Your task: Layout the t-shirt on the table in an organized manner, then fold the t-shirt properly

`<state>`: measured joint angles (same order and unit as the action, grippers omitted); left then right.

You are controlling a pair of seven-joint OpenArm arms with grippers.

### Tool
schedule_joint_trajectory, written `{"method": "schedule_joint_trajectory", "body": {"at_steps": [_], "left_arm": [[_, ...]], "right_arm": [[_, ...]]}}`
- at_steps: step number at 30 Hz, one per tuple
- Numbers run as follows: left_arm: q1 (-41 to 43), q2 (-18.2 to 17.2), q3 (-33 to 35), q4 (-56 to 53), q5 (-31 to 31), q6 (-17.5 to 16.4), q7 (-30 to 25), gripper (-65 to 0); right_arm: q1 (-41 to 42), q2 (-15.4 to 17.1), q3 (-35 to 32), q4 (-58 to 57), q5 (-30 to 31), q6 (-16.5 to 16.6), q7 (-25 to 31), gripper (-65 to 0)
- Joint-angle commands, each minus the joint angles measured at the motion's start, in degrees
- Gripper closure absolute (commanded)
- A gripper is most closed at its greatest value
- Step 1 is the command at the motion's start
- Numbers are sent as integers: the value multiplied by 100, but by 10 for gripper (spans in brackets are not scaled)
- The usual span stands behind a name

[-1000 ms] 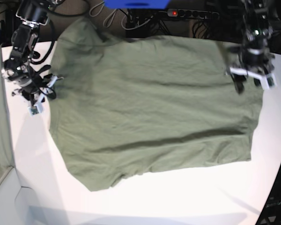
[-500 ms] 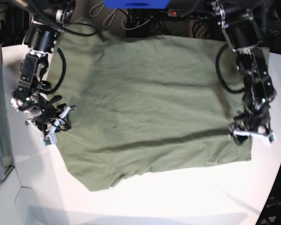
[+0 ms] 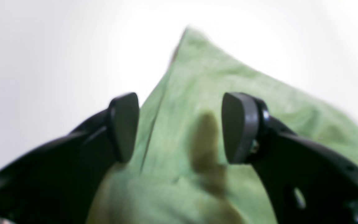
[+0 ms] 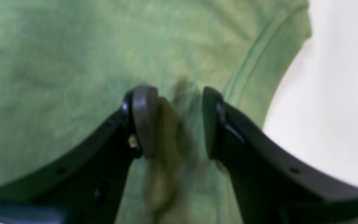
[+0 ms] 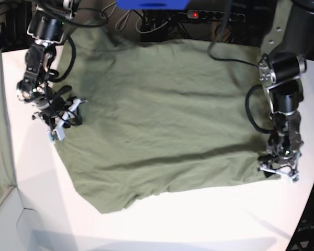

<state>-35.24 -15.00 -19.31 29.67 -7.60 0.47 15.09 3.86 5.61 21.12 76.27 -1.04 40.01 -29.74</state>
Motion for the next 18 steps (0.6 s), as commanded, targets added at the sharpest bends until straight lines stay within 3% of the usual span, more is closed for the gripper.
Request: {"method": "schedule_joint_trajectory", "body": {"at_steps": [1, 5, 11, 18], "left_arm": [[-216, -42, 230, -70, 105, -34, -353, -368], [-260, 46, 986, -484, 149, -7, -995, -180], [-462, 37, 1083, -1468, 210, 19, -1742, -14], [-462, -332, 1092, -1890, 377, 19, -2516, -14]], "right_arm": [[76, 50, 11, 105, 64, -1, 86, -240], [-21, 50, 19, 114, 64, -1, 86, -240], [-100, 156, 19, 114, 64, -1, 77, -240], [-100, 472, 19, 105, 64, -1, 42, -240]]}}
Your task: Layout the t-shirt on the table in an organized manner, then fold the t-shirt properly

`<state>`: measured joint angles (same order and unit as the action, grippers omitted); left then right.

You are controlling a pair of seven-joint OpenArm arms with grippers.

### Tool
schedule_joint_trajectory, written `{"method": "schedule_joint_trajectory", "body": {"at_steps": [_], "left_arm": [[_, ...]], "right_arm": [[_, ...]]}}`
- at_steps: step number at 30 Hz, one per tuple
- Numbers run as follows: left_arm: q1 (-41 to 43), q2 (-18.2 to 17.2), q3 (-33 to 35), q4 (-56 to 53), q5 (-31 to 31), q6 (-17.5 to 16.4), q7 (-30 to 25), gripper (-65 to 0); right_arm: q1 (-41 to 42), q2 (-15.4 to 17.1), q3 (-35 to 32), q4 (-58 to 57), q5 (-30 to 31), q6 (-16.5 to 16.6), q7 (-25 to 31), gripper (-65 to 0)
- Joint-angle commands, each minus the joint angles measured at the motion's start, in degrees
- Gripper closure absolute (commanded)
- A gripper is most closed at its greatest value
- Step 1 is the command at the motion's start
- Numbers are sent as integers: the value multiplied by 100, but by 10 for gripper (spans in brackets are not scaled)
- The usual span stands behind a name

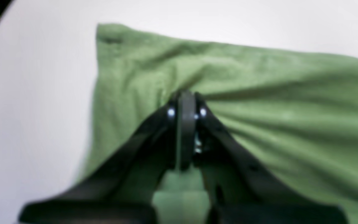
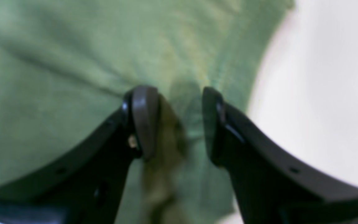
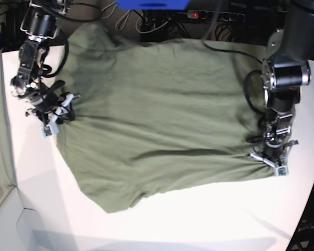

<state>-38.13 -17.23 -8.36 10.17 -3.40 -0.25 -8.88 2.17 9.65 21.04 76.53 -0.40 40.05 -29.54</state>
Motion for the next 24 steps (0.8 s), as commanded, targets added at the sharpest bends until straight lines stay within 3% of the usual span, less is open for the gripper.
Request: {"method": "schedule_joint_trajectory", "body": {"at_steps": [1, 6, 11, 13, 19, 24], "left_arm": [[-174, -162, -4, 51, 89, 91, -206, -14], [-315, -215, -12, 95, 652, 91, -435, -15], [-666, 5, -21, 42, 1144, 91, -443, -18], [-737, 110, -12, 42, 1215, 91, -417, -52], [-816, 330, -21, 95, 1294, 91, -461, -241], [-780, 374, -56, 684, 1179, 91, -408, -267]], "right_arm": [[59, 112, 28, 79, 1, -5, 22, -240], [-99, 253, 28, 79, 1, -5, 48, -240], [-336, 305, 28, 79, 1, -5, 66, -240], [-380, 341, 28, 79, 1, -5, 66, -240], [-345, 455, 28, 307, 1, -5, 66, -243], [-231, 253, 28, 1169, 10, -5, 22, -244]]}}
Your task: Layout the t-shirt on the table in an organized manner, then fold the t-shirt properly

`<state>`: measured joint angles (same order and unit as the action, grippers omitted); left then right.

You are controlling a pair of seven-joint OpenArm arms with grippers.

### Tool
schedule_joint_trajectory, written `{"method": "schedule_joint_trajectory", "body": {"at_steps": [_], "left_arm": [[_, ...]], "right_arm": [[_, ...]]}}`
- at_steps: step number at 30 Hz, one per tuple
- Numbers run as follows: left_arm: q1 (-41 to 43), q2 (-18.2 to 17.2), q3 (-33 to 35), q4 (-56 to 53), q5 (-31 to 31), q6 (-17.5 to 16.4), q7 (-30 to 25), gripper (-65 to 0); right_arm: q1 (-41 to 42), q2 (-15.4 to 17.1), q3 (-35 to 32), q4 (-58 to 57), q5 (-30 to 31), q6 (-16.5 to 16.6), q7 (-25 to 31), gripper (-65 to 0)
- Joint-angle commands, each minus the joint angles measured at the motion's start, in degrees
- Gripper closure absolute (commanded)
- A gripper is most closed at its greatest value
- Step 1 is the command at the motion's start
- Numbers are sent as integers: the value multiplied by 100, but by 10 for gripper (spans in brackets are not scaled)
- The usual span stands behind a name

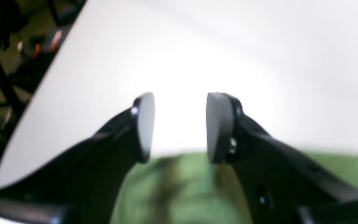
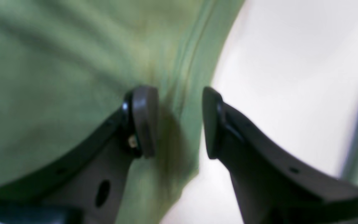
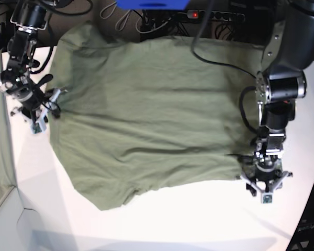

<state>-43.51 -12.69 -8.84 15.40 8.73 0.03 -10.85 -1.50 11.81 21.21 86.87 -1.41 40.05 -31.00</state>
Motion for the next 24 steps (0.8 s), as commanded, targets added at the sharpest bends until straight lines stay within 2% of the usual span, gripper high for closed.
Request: {"method": "schedule_joint_trajectory", "body": {"at_steps": [1, 4, 8, 13, 18, 24], "left_arm": [[-128, -81, -8, 337, -139, 63, -194, -267], [329, -89, -8, 1260, -737, 27, 281, -267], [1410, -256, -79, 3309, -1581, 54, 1670, -267], [2966, -274, -580, 5691, -2381, 63, 2725, -267], [4258, -2, -1116, 7045, -2847, 63, 3217, -267], [5603, 500, -1643, 7977, -2768, 36, 3560, -267]], "right_arm": [[154, -52, 11, 302, 110, -5, 169, -244], [163, -201, 2, 627, 110, -5, 169, -245], [339, -307, -33, 566, 110, -5, 204, -245], [1262, -403, -77, -507, 110, -5, 169, -245], [2132, -386, -218, -1834, 101, -5, 212, -244], [2985, -263, -367, -3258, 101, -5, 239, -241]]}}
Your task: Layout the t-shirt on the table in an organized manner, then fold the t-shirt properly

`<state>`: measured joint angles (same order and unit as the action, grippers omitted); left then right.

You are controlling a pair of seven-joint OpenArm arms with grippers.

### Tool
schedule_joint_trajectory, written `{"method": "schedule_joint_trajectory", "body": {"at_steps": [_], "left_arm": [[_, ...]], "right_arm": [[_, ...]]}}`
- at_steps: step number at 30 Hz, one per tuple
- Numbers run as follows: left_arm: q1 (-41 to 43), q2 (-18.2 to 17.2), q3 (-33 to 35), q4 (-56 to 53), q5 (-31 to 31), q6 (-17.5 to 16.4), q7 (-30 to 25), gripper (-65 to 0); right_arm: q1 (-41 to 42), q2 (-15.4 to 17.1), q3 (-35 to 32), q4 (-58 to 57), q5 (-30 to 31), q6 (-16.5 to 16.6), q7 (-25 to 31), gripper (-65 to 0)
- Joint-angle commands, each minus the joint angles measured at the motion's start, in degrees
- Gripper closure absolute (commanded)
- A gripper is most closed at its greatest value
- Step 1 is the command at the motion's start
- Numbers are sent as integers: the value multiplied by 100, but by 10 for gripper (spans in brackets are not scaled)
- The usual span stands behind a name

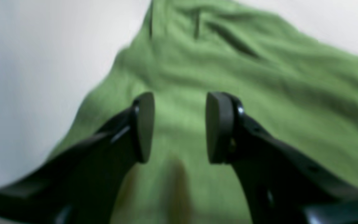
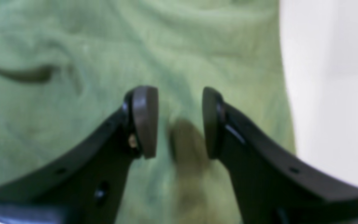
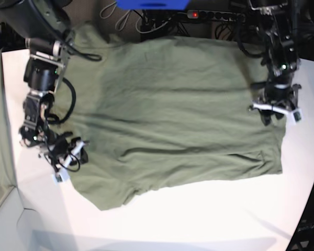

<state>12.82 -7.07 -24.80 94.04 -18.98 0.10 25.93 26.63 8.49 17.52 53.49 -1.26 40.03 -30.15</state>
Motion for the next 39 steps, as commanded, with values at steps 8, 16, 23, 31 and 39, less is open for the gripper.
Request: {"method": "schedule_joint_trajectory", "body": {"at_steps": [8, 16, 23, 31, 39], "left_arm": [[894, 43, -153, -81, 4, 21, -127, -267], [507, -106, -136, -1206, 4, 21, -145, -267], [-117, -326, -136, -1505, 4, 21, -127, -267], [-513, -326, -145, -1452, -31, 30, -119, -267], [-310, -97, -162, -195, -58, 12, -119, -267]], "right_arm": [[497, 122, -209, -1081, 86, -3, 1042, -240], [638, 333, -209, -2092, 86, -324, 2035, -240], [1007, 571, -218, -2875, 77, -1221, 2510, -244], [1183, 579, -1361, -2971, 77, -1520, 3081, -244], [1218, 606, -1580, -2936, 86, -3726, 3907, -245]]}}
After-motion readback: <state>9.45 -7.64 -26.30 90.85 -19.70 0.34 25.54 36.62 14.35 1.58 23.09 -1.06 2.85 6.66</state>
